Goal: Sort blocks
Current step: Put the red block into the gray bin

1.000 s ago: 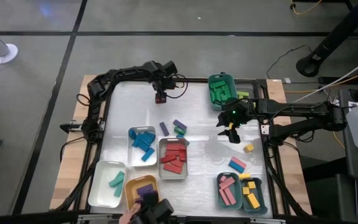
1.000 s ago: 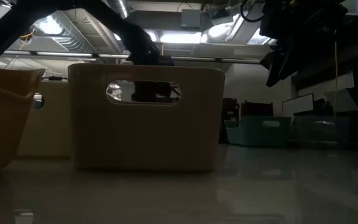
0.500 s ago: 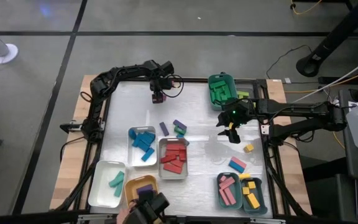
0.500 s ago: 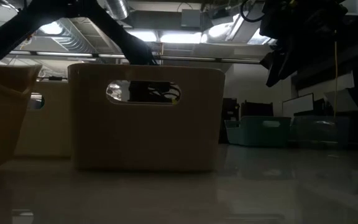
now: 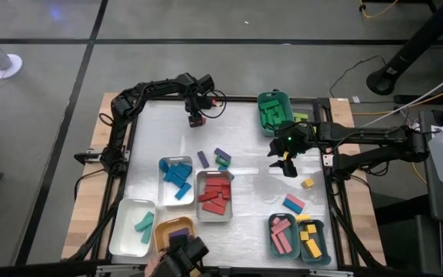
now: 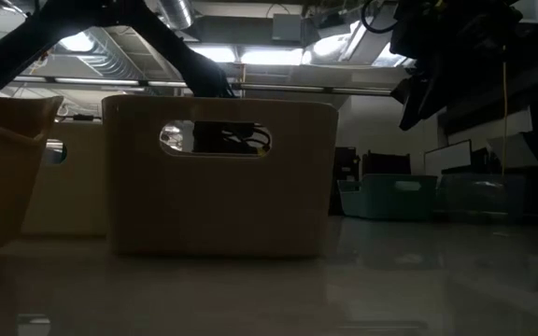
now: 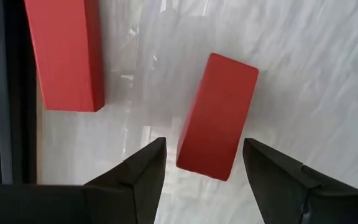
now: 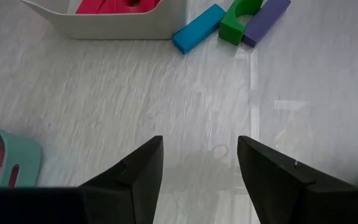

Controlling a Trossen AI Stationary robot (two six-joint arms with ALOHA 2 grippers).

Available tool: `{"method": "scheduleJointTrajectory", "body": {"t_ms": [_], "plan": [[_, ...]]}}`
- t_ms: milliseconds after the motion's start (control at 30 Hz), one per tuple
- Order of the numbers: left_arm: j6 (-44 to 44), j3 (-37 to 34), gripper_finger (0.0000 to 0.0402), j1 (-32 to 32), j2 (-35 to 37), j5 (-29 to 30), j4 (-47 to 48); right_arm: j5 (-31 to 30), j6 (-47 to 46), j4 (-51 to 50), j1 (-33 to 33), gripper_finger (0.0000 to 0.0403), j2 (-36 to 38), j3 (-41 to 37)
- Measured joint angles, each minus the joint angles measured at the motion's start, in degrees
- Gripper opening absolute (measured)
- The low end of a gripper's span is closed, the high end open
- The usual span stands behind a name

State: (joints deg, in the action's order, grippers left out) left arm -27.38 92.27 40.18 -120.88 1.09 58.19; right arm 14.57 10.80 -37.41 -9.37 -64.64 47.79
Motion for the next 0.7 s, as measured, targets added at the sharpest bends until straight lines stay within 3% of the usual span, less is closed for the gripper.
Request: {"method": "scheduleJointTrajectory", "body": {"t_ms": [533,700], "plan": [[1.4,0.1,0.0200,-0.4,-3.1,-2.4,1.7,0.0,0.0,0.0,0.0,0.0207,0.0,0.0],[0.0,0.1,0.0182,0.0,-3.2,-3.0,1.5,0.0,0.0,0.0,0.0,0.0207,0.0,0.0]]}}
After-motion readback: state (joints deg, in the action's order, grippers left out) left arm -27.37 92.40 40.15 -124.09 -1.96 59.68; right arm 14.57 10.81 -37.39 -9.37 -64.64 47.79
